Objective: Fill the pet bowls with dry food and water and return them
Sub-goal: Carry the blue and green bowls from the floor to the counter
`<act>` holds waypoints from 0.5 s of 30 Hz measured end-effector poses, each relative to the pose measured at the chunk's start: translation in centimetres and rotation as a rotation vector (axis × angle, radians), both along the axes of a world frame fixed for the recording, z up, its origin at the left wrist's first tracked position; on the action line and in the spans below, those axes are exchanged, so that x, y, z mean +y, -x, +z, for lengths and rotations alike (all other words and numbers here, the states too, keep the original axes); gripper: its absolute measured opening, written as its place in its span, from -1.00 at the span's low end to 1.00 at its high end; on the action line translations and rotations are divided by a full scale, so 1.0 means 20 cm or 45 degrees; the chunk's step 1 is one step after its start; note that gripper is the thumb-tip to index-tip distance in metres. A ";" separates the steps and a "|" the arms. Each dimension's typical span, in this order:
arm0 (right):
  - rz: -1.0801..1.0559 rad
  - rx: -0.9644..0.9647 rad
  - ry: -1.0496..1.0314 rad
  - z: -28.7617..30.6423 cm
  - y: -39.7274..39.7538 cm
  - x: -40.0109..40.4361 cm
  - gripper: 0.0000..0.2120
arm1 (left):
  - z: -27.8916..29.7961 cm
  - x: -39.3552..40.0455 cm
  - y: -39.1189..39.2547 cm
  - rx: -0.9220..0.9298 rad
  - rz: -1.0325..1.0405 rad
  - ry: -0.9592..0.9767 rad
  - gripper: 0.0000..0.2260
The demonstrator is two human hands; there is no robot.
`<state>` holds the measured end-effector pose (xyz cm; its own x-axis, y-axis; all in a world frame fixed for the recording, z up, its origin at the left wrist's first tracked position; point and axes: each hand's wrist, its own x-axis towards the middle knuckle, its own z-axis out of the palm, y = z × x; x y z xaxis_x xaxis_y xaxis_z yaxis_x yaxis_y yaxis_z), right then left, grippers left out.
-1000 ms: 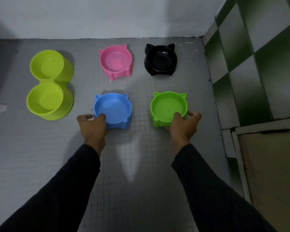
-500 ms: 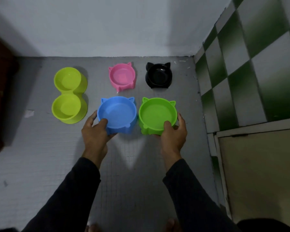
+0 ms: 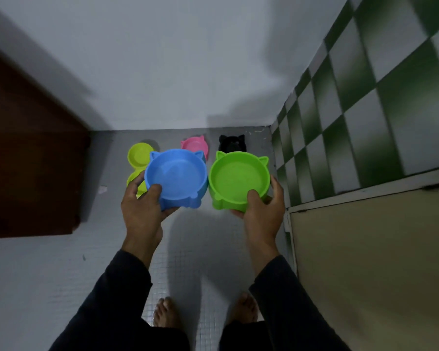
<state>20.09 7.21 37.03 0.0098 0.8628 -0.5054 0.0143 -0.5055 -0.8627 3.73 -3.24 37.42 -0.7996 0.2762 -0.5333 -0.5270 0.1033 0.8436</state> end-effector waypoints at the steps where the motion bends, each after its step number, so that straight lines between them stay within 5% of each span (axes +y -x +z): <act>1: 0.002 0.010 -0.003 0.12 -0.01 0.00 -0.40 | 0.12 -0.01 0.00 -0.006 0.004 0.002 -0.66; 15: -0.046 0.177 -0.118 1.76 -0.21 -0.15 -0.41 | 1.64 -0.20 -0.16 0.019 0.049 -0.141 -0.63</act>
<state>24.21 4.21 72.14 -0.0227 0.9062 -0.4222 -0.1256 -0.4215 -0.8981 7.01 -7.21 70.13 -0.8184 0.3019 -0.4890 -0.5159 -0.0111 0.8566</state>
